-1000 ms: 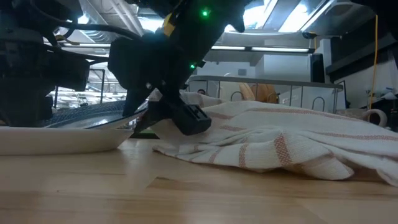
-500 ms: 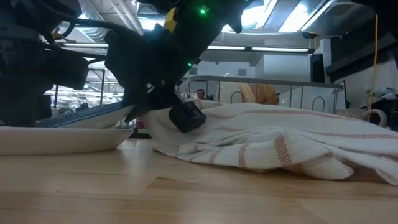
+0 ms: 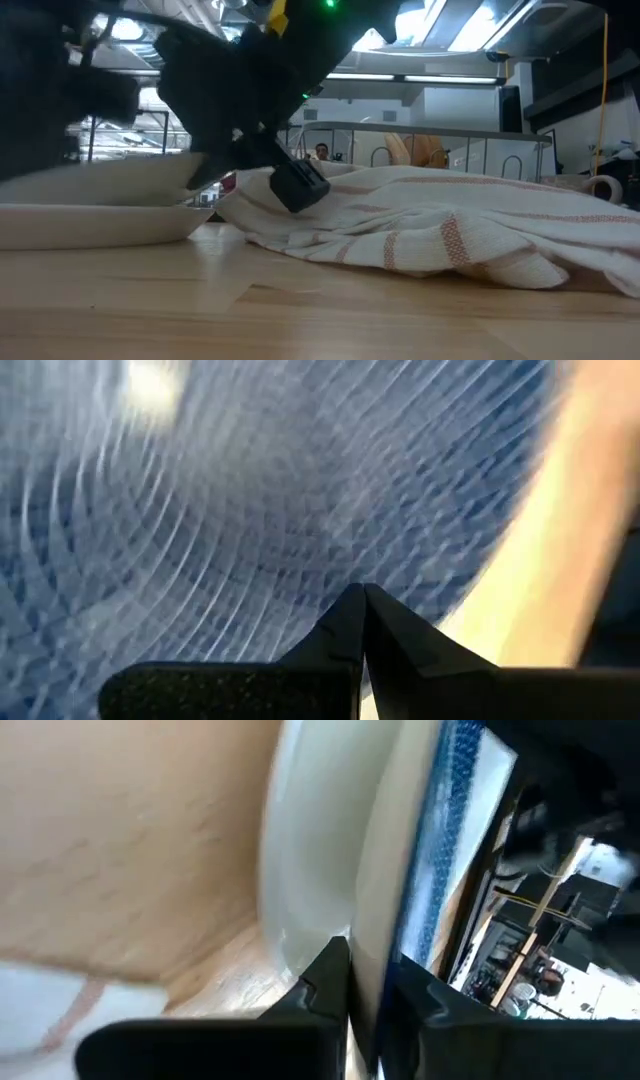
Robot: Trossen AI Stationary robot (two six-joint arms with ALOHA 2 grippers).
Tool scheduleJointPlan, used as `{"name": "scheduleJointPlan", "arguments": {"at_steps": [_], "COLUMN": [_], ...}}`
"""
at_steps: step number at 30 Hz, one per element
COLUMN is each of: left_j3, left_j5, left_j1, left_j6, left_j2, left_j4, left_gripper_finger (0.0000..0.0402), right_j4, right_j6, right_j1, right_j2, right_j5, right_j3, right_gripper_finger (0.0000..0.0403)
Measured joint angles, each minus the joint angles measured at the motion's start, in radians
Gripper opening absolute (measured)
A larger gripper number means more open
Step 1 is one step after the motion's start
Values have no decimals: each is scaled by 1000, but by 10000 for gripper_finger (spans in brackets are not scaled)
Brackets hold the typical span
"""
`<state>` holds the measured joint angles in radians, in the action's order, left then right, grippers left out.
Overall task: Sort dishes
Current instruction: Put the blue plate into the dish rack
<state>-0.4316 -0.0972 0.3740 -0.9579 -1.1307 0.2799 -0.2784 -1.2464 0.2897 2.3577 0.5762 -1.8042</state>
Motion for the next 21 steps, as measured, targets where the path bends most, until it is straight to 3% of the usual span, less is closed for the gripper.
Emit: {"name": "scheduleJointPlan", "arguments": {"at_steps": [15, 21], "left_j3": [-35, -35], "left_j5": [-8, 21], "left_j1": [-1, -1], "left_j6": [50, 107], "left_j2": [291, 378], "left_j4": [-27, -27], "left_gripper_finger": [0, 0], "right_j4": [1, -47], "right_j6": [-7, 130], "right_j1": [12, 12], "right_j2": [0, 1], "right_j5": [21, 7], "right_j3": [-3, -44], "right_gripper_finger": [21, 20]}}
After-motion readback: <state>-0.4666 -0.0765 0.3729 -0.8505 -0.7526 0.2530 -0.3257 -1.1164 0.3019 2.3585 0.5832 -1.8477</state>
